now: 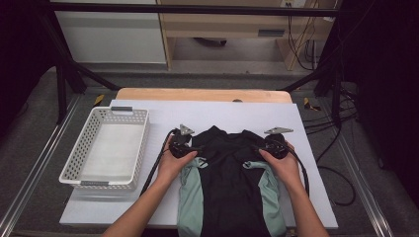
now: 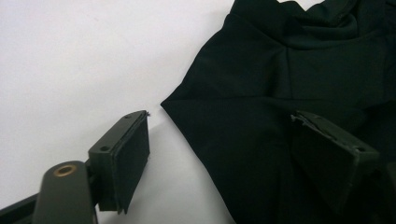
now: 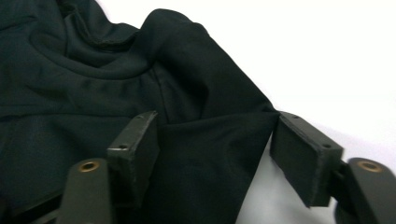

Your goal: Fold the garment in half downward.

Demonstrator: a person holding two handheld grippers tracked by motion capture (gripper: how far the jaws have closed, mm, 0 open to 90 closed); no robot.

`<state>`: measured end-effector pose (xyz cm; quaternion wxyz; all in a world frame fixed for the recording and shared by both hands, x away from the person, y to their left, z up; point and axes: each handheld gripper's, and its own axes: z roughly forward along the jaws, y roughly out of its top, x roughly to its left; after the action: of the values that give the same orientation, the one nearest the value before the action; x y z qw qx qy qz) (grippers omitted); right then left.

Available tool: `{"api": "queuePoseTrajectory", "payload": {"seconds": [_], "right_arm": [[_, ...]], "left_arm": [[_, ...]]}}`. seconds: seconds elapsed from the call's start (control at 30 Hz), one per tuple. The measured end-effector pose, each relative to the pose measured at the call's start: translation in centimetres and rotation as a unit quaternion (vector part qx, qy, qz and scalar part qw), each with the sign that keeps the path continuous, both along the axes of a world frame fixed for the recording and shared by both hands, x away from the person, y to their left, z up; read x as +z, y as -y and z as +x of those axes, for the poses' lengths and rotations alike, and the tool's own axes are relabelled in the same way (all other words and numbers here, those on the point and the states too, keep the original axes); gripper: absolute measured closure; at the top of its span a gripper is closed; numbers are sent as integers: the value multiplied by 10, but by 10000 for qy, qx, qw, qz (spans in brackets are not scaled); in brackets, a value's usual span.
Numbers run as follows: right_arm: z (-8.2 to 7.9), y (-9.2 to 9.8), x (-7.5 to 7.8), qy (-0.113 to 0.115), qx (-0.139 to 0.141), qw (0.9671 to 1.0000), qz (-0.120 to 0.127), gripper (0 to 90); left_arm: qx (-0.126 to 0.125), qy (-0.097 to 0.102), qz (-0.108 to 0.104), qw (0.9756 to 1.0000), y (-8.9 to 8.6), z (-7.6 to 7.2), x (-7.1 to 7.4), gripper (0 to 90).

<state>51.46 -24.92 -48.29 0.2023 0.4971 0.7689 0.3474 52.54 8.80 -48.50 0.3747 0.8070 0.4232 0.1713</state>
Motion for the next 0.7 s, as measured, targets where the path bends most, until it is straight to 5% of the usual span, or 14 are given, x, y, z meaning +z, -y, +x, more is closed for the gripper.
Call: {"api": "queuePoseTrajectory", "payload": {"seconds": [0.13,0.27,0.7], "right_arm": [[-2,0,0,8,8,10000,11,390],[-4,-2,1,-6,101,9999,35,482],[-9,-4,5,17,340,9994,73,769]], "left_arm": [[-90,36,29,9999,3,-4,1,290],[-230,68,-13,9997,6,-9,2,460],[-389,-61,-367,9985,7,-12,0,766]]}}
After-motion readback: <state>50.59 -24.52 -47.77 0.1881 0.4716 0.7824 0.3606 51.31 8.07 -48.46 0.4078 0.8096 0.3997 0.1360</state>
